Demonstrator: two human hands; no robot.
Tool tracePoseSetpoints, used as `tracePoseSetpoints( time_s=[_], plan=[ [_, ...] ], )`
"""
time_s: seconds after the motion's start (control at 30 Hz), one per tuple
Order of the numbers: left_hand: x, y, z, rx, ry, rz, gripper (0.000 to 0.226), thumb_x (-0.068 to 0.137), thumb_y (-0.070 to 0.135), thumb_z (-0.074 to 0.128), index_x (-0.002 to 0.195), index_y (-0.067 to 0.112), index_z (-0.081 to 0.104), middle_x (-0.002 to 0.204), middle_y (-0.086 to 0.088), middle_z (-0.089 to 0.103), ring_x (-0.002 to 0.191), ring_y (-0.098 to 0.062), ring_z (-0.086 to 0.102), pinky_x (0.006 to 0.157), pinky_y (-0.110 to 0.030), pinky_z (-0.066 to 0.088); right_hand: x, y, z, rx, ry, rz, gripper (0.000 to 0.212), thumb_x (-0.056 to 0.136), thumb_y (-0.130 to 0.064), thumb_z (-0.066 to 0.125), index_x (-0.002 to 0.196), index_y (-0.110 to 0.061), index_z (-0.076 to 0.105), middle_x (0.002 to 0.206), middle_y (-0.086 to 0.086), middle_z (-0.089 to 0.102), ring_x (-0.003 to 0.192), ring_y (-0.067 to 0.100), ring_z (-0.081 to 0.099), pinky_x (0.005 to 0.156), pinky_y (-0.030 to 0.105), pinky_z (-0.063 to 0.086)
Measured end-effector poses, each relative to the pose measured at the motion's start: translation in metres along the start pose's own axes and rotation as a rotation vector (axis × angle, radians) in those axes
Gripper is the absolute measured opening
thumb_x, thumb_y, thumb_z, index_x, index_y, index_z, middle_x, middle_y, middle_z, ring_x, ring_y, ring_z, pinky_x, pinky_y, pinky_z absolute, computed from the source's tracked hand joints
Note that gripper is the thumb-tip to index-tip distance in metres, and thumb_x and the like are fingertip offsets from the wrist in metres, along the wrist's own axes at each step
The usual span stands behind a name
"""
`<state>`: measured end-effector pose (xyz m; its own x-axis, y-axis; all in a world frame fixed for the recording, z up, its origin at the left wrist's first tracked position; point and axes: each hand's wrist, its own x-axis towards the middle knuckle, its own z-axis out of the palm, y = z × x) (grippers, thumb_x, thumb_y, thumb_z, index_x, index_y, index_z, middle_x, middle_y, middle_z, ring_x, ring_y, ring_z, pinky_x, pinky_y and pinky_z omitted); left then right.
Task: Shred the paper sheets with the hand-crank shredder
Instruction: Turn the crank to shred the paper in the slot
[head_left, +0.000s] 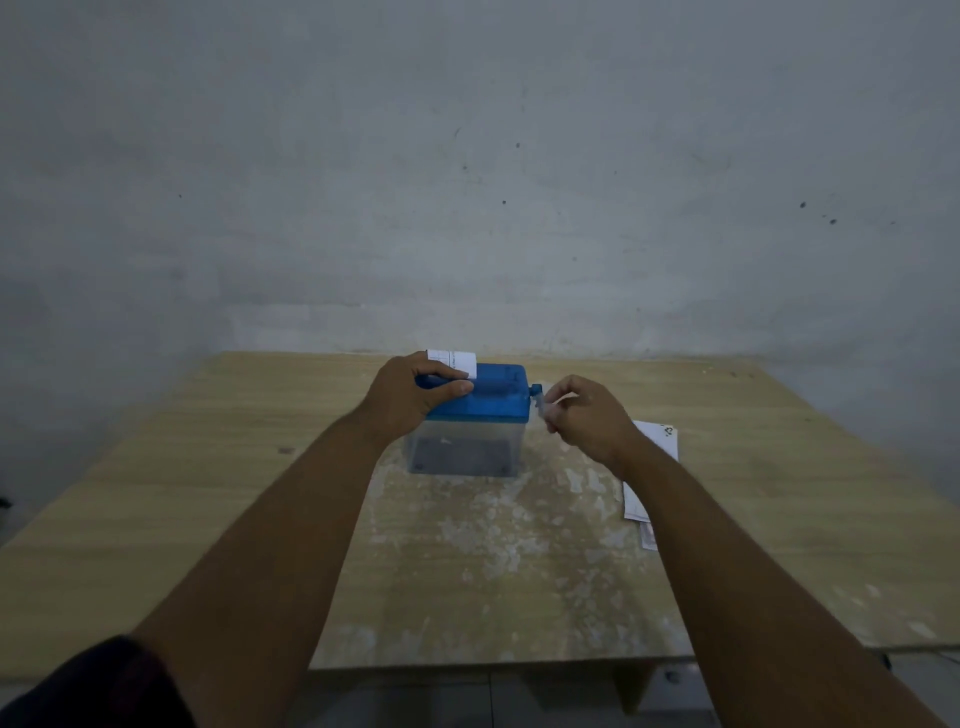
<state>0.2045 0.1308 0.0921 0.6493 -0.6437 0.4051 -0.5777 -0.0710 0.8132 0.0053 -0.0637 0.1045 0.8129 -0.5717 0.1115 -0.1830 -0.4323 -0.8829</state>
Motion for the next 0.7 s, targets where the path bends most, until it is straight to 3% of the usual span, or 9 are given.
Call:
tracePoseSetpoints(
  time_s=[0.2,0.37,0.43,0.53,0.6,0.7],
  plan=[
    [-0.002,0.001,0.001,0.024,0.002,0.015,0.019,0.086,0.033,0.087,0.104,0.027,0.085,0.104,0.010,0.072,0.098,-0.005,0.066,0.082,-0.016,0.052,0.012,-0.020,-0.004,0.139,0.154,-0.161,0.016,0.105,-0.023,0.063,0.094,-0.012,0.062,0.076,0.004,0.073,0.060,0.010,0.058,0.063,0.032,0.046],
    [-0.002,0.001,0.001,0.023,0.008,0.012,0.016,0.085,0.036,0.087,0.100,0.030,0.085,0.104,0.008,0.072,0.096,0.000,0.065,0.079,-0.012,0.049,0.030,-0.032,-0.001,0.254,0.229,-0.173,0.024,0.103,-0.023,0.068,0.096,-0.001,0.060,0.068,0.002,0.072,0.055,0.005,0.060,0.054,0.017,0.046],
    [-0.003,0.002,0.002,0.017,0.023,0.021,0.012,0.086,0.034,0.087,0.097,0.033,0.083,0.103,0.008,0.071,0.093,0.002,0.065,0.076,-0.010,0.048,0.038,-0.034,0.001,0.277,0.245,-0.169,0.021,0.102,-0.018,0.068,0.095,0.000,0.059,0.071,0.012,0.071,0.055,0.012,0.063,0.055,0.020,0.050],
    [-0.005,0.001,0.006,0.030,0.054,0.022,0.013,0.083,0.041,0.088,0.094,0.036,0.083,0.100,0.007,0.071,0.093,-0.002,0.064,0.075,-0.010,0.047,0.056,-0.028,0.007,0.298,0.236,-0.159,0.025,0.103,-0.018,0.067,0.088,-0.003,0.055,0.074,0.023,0.069,0.055,0.026,0.063,0.062,0.037,0.057],
    [-0.006,0.000,0.006,0.019,0.069,0.019,0.027,0.076,0.051,0.087,0.094,0.032,0.084,0.098,0.007,0.070,0.092,-0.004,0.064,0.075,-0.010,0.046,0.064,-0.023,0.011,0.240,0.254,-0.117,0.029,0.103,-0.024,0.067,0.086,-0.005,0.054,0.069,0.016,0.069,0.055,0.021,0.063,0.065,0.035,0.055],
    [-0.006,-0.002,0.008,0.021,0.080,0.022,0.041,0.069,0.058,0.085,0.096,0.027,0.085,0.098,0.009,0.070,0.094,-0.005,0.063,0.076,-0.009,0.045,0.070,-0.016,0.015,0.236,0.217,-0.068,0.024,0.107,-0.021,0.060,0.091,-0.005,0.052,0.055,0.001,0.063,0.042,0.003,0.053,0.054,0.020,0.045]
  ],
)
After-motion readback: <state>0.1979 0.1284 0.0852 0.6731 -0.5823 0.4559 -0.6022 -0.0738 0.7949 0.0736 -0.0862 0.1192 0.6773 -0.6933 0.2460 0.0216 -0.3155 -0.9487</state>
